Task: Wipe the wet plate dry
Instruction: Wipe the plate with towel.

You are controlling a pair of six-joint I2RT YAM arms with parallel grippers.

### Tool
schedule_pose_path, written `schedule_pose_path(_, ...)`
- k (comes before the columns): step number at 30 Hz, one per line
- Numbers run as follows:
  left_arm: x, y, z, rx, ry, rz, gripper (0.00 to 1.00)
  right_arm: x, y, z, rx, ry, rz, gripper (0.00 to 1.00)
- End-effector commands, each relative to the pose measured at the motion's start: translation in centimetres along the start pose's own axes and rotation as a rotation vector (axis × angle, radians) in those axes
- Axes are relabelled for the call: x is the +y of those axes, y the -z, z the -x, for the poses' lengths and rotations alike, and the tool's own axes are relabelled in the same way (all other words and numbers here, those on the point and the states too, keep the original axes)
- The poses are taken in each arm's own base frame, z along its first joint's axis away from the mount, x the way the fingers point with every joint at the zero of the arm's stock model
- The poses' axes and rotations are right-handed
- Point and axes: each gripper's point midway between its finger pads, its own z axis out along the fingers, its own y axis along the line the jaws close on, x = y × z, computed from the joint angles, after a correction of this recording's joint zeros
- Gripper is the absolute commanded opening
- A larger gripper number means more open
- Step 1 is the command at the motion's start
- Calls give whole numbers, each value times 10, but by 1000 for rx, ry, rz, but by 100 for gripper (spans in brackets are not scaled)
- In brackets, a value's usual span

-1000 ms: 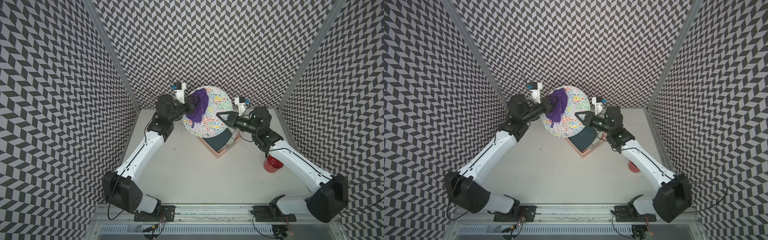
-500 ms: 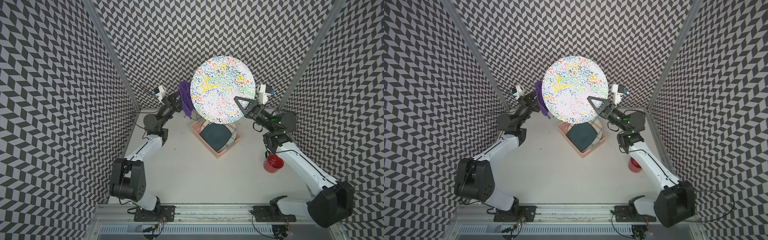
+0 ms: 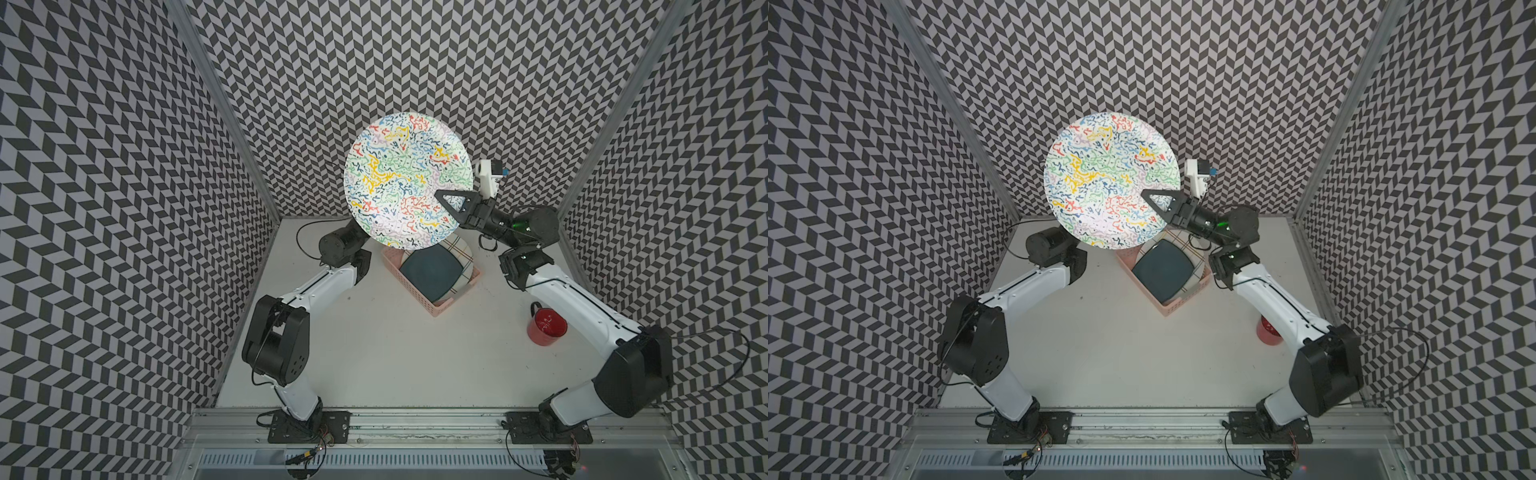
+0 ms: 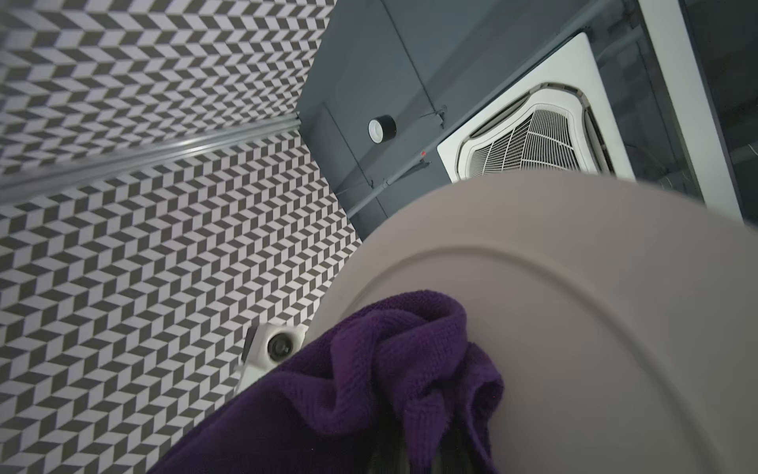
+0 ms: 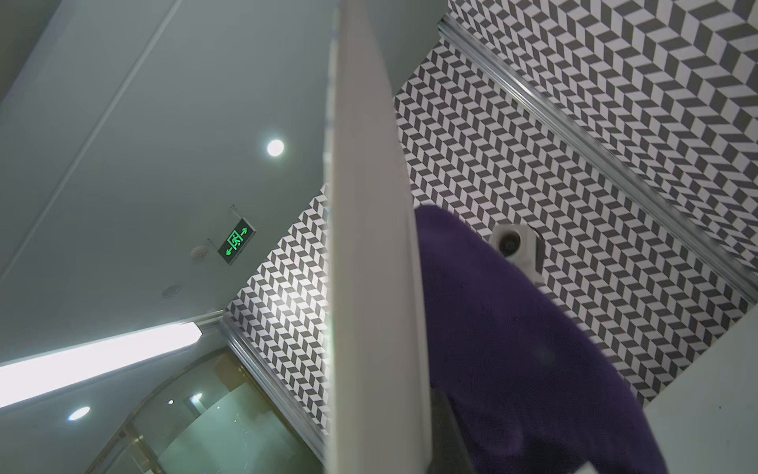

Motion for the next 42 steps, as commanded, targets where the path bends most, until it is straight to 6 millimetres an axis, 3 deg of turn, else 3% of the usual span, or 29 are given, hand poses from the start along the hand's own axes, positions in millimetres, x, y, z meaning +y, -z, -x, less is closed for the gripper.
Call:
schedule_pose_path(1,-57,-10,-21,73,-69,-163,0,2,13,45,-143,40,-28,0)
schedule_pose_path(4,-82,2,8,-3,-103,-196,0,5,21,35,-135,61,-47,0)
schedule_pose_path(6,-91,7,19,-44,-131,-194,0,8,19,11,-95,48,-38,0)
schedule_pose_path(8,-91,3,17,-41,-136,-190,0,9,14,-9,-68,23,-27,0)
schedule_pose_path(10,-87,-7,3,-3,-121,-194,0,11,8,-12,-67,10,-4,0)
schedule_pose_path(12,-78,-20,-17,49,-97,-192,0,14,2,1,-90,23,19,0)
schedule_pose_path(15,-68,-36,-47,132,-84,-179,0,15,-6,38,-153,73,19,0)
schedule_pose_path(18,-63,-38,-63,177,-112,-135,0,19,3,79,-251,119,16,0)
schedule_pose_path(23,-66,-20,-66,173,-181,-71,0,15,42,121,-366,168,-59,0)
schedule_pose_path(27,-68,5,-47,129,-292,43,0,0,77,123,-401,190,-177,0)
schedule_pose_path(31,-46,18,-30,127,-501,302,0,-25,95,99,-360,199,-315,0)
schedule_pose_path(34,-22,34,-12,117,-682,582,0,-49,103,62,-272,176,-407,0)
schedule_pose_path(38,-24,52,14,76,-914,842,0,-88,107,-17,-50,160,-550,0)
schedule_pose_path(42,-24,68,27,23,-967,968,0,-115,102,-111,226,168,-598,0)
